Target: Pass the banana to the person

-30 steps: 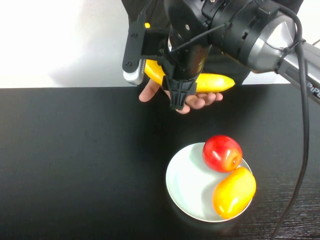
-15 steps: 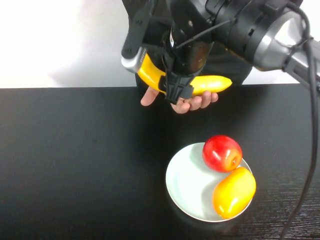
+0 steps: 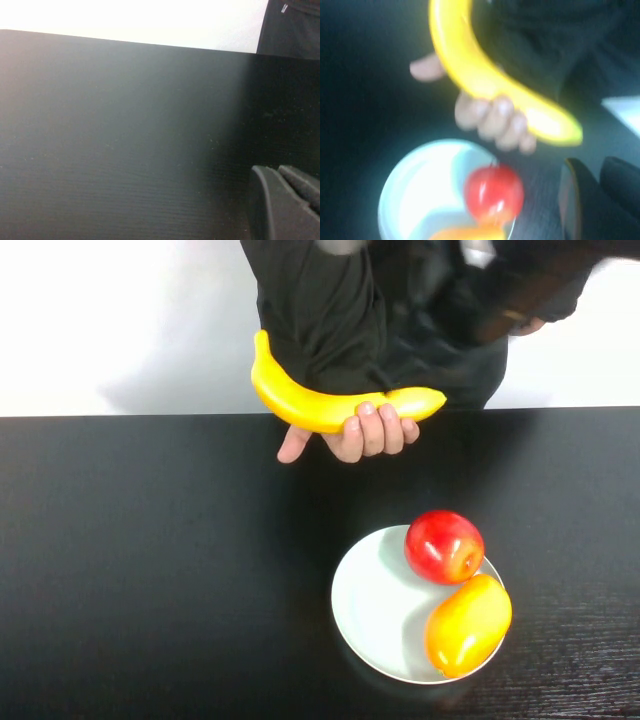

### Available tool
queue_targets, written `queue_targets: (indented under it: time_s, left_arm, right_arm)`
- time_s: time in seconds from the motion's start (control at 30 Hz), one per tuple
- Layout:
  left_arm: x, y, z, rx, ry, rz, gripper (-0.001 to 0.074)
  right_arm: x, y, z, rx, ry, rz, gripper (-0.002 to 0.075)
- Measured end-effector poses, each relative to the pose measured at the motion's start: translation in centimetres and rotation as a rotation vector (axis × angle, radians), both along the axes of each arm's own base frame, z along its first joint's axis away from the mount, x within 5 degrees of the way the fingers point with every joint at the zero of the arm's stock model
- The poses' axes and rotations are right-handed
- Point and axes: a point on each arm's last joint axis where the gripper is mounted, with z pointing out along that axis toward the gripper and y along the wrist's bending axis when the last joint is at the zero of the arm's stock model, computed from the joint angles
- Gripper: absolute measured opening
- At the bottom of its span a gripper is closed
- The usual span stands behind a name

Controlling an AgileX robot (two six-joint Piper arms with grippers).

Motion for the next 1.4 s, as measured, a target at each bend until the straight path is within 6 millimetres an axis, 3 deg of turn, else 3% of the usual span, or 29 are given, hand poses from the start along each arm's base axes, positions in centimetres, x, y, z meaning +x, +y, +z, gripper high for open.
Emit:
queue_targets:
  time_s: [0.07, 0.27, 0.53, 0.67, 0.8, 1.1, 1.27, 1.4]
  left_arm:
    - [0.0, 0.0, 0.0, 0.000, 0.000, 0.000, -0.0004]
    - [0.0, 0.0, 0.0, 0.000, 0.000, 0.000, -0.0004]
    - [0.0, 0.0, 0.0, 0.000, 0.000, 0.000, -0.0004]
    - [0.0, 0.0, 0.0, 0.000, 0.000, 0.000, -0.0004]
    - [0.0, 0.0, 0.0, 0.000, 0.000, 0.000, -0.0004]
    - [0.0, 0.0, 0.0, 0.000, 0.000, 0.000, -0.0004]
    - [0.0, 0.0, 0.0, 0.000, 0.000, 0.000, -0.0004]
    - [0.0, 0.0, 0.0, 0.000, 0.000, 0.000, -0.0004]
  right_arm:
    - [-1.9, -1.7, 0.1, 0.030, 0.018, -0.036, 0.0028]
    - [-6.4, -5.8, -2.1, 0.058, 0.110, -0.120, 0.0015]
    - [-9.4, -9.2, -3.2, 0.084, 0.105, -0.199, -0.0008]
    - [-11.0, -10.9, -4.7, 0.075, 0.081, -0.191, -0.0008]
    - [-11.8, -13.0, -7.6, 0.161, -0.042, -0.157, -0.0010]
    - [-16.7, -19.9, -18.2, 0.436, -0.384, -0.344, -0.0011]
    - [-18.9, -21.3, -22.7, 0.470, -0.561, -0.445, -0.0011]
    - [-20.0, -21.6, -24.4, 0.479, -0.639, -0.465, -0.0011]
